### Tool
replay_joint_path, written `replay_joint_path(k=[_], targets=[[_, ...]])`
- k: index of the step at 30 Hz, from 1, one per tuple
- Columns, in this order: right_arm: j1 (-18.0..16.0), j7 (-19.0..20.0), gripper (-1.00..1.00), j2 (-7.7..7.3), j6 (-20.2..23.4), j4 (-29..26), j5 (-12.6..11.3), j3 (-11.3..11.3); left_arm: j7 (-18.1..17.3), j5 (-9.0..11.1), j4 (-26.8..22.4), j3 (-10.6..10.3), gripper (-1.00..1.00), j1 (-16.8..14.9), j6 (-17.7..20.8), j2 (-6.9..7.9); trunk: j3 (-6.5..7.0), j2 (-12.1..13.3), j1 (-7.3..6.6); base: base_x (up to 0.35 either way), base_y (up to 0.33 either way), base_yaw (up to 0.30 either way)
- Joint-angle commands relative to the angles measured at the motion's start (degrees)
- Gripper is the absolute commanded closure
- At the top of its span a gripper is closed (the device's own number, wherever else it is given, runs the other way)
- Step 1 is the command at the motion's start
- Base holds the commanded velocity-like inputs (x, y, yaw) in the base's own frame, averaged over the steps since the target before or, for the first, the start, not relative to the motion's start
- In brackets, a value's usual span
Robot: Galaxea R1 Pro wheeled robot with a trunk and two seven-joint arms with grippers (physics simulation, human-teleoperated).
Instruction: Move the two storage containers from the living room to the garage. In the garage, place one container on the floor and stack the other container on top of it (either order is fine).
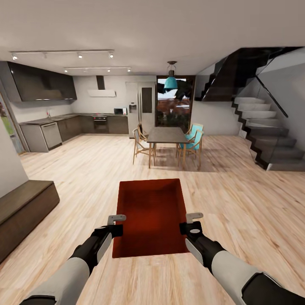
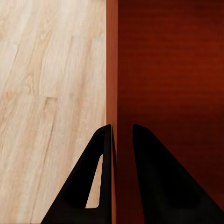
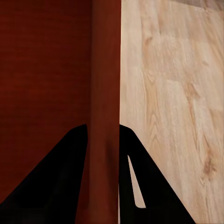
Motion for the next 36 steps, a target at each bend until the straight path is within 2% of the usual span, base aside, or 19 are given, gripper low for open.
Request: replay_joint_path(k=[1, 19, 36], targets=[[-0.1, -0.4, 1.0, -0.02, 0.4, -0.9, 0.4, 0.3, 0.6, 0.9, 0.1, -0.8, 1.0, 0.0, 0.3, -0.02, -0.04, -0.1, 0.06, 0.323, 0.0, 0.0], [-0.1, -0.5, 1.0, -0.03, 0.4, -0.9, 0.4, 0.2, 0.6, 0.9, 0.1, -0.8, 1.0, 0.0, 0.3, -0.02, -0.04, -0.1, 0.06, 0.323, 0.0, -0.009], [-0.1, -0.5, 1.0, -0.02, 0.4, -0.9, 0.4, 0.2, 0.6, 0.9, 0.1, -0.8, 1.0, 0.0, 0.3, -0.02, -0.04, -0.1, 0.06, 0.323, 0.0, -0.23]])
